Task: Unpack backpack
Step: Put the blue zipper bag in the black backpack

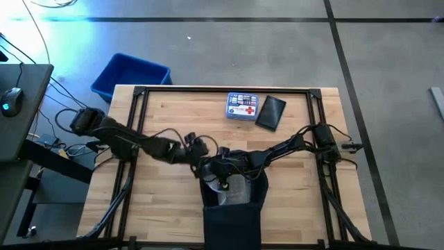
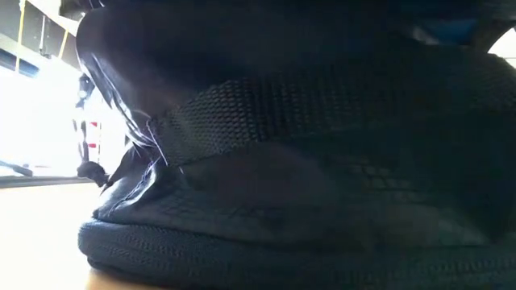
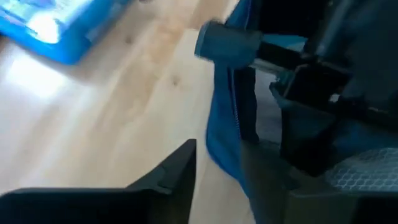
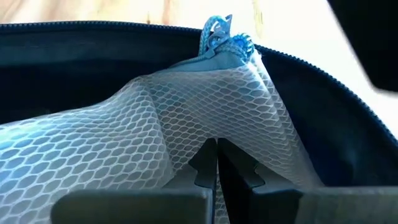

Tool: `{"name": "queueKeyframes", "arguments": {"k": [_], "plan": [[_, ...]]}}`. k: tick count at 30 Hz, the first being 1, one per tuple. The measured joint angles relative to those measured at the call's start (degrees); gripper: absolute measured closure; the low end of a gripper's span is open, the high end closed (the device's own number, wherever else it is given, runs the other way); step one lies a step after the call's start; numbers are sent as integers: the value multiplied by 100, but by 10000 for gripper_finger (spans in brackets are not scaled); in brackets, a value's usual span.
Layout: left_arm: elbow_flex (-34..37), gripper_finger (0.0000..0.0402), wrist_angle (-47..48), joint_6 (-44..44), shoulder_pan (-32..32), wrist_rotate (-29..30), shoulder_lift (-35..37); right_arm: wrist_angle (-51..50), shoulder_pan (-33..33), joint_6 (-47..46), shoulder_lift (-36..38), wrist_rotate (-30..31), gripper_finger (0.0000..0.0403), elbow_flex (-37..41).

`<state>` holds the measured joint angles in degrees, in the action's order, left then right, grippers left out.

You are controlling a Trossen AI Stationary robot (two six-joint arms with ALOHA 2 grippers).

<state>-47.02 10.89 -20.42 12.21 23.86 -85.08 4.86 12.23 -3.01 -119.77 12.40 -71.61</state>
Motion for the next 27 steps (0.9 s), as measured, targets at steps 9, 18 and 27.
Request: {"name": "queueKeyframes", "arguments": {"k": [9,18,27], "plan": [[527,256,-493,-195,-573,-1130,-41,-10,9,0,2,-52,403,2],[518,257,-1269,4,-572,-2109,160,-48,11,0,2,-66,403,2],[520,238,-1227,446,-529,-1818,-164,-48,11,0,4,-87,403,2]]}}
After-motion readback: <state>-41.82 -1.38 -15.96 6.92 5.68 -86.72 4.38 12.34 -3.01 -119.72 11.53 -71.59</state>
